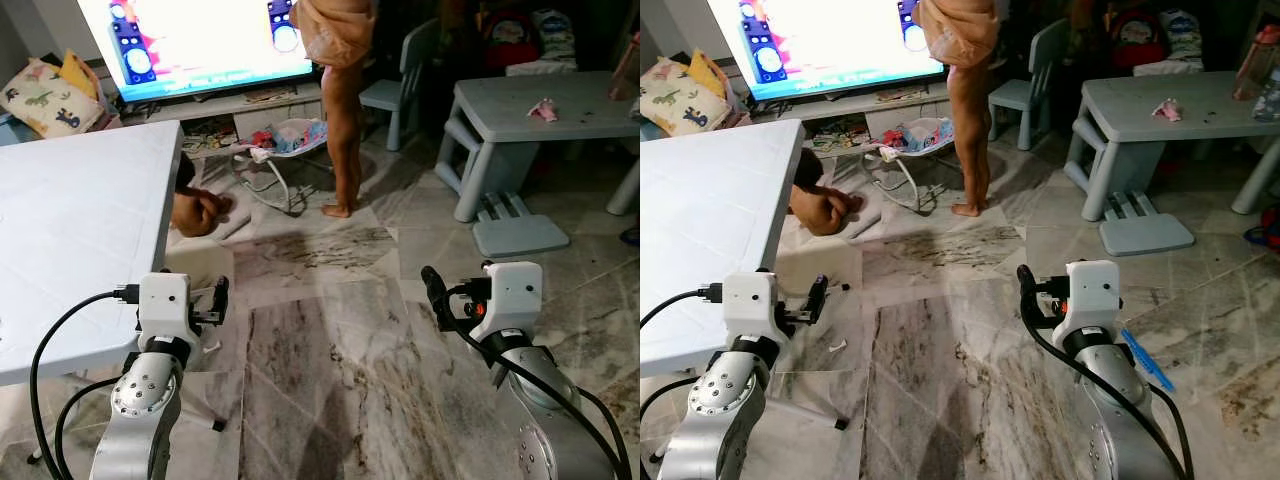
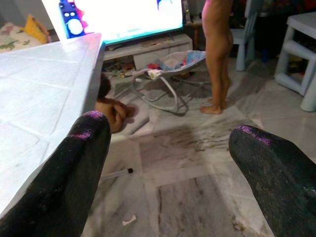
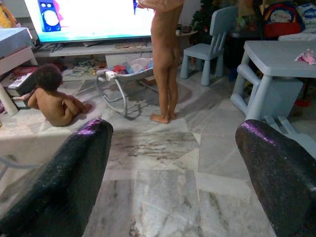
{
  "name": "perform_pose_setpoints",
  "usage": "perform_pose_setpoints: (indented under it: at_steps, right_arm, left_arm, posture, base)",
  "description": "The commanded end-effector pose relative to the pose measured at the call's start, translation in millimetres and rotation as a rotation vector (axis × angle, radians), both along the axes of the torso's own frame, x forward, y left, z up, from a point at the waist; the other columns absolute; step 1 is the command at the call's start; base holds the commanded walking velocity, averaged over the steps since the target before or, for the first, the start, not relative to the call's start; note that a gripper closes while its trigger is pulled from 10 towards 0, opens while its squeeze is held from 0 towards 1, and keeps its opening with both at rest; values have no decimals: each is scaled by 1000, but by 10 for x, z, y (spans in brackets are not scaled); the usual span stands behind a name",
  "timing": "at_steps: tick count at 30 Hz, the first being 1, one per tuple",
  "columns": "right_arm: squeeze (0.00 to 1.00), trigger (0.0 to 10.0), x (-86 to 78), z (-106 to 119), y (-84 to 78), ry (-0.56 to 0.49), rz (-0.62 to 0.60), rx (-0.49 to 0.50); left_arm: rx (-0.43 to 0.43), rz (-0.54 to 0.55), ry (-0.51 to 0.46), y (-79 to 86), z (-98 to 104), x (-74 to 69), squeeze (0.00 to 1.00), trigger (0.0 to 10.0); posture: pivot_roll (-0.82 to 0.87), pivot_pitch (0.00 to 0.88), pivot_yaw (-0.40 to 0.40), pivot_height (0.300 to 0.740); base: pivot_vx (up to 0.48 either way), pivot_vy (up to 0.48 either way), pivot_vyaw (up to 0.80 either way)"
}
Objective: Hang keys on a hook
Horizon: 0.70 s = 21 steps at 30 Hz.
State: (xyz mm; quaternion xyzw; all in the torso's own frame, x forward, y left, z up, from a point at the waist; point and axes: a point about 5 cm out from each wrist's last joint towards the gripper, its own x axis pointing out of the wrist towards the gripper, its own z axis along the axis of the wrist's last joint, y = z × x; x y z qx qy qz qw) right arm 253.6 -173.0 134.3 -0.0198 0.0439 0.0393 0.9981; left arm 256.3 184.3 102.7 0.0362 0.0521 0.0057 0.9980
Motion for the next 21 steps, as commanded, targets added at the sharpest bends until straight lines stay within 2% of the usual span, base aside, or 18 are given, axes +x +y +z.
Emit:
perform_pose_setpoints:
  at_steps: [1,4,5,21]
  right_arm:
    - [0,10000,-11,70,32,-32,15,-6]
    - [0,10000,-12,112,47,-53,25,-14]
    - [0,10000,-9,136,65,-64,40,-43]
    - [0,10000,59,190,131,-76,52,-25]
  left_arm:
    - [3,22,-17,54,35,-23,0,10000]
    - [3,16,-31,26,64,-33,0,10000]
    - [1,9,-43,-1,83,-35,0,10000]
    - [-11,18,-33,-26,80,-4,0,10000]
  posture:
    - [-74,0,77,740]
    - [-76,0,76,740]
    - [-76,0,74,740]
    - [-82,14,65,740]
  base:
    - [0,0,0]
    - [0,0,0]
    - [0,0,800]
    - [0,0,800]
